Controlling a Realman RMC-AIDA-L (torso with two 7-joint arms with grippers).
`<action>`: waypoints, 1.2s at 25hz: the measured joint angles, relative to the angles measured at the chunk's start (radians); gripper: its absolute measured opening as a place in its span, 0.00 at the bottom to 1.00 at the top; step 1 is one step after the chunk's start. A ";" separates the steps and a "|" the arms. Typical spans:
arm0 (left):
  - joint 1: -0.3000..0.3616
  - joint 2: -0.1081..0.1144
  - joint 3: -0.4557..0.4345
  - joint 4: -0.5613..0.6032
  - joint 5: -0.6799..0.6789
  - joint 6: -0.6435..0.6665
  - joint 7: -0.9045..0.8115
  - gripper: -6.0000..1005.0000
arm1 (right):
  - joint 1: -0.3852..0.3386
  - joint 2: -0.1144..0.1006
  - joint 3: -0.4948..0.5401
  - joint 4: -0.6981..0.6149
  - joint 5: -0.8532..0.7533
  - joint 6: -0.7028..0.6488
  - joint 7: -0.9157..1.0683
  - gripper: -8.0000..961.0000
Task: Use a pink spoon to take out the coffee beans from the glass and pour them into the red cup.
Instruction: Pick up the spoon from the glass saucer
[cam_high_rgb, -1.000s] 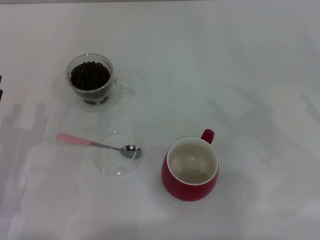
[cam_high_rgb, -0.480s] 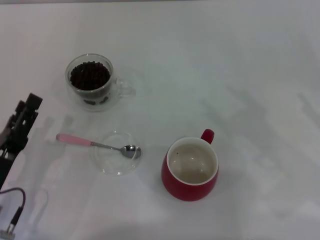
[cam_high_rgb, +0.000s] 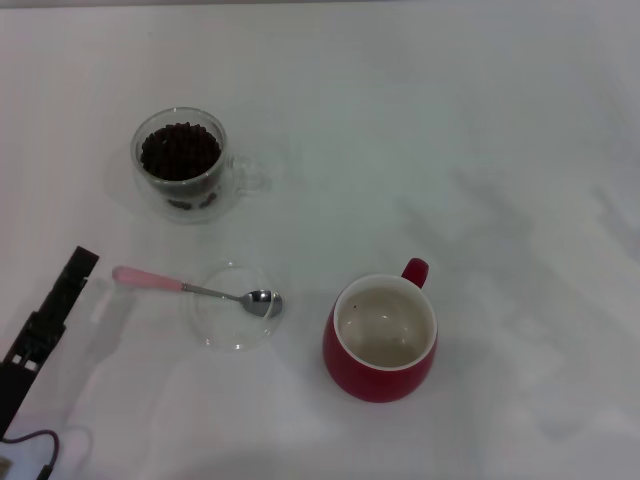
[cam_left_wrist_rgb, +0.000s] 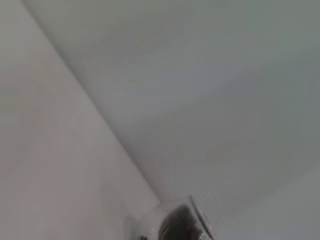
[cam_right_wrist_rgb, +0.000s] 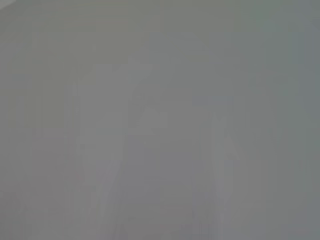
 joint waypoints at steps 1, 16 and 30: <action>0.000 0.000 0.004 0.004 0.000 -0.007 -0.010 0.68 | 0.000 0.003 0.000 -0.001 0.000 0.000 0.000 0.82; -0.074 -0.003 0.124 0.079 0.006 -0.127 -0.236 0.68 | 0.002 0.024 0.000 -0.003 -0.001 0.000 -0.008 0.82; -0.098 -0.009 0.132 0.076 0.032 -0.131 -0.221 0.68 | -0.004 0.023 0.000 -0.003 0.000 -0.004 -0.009 0.82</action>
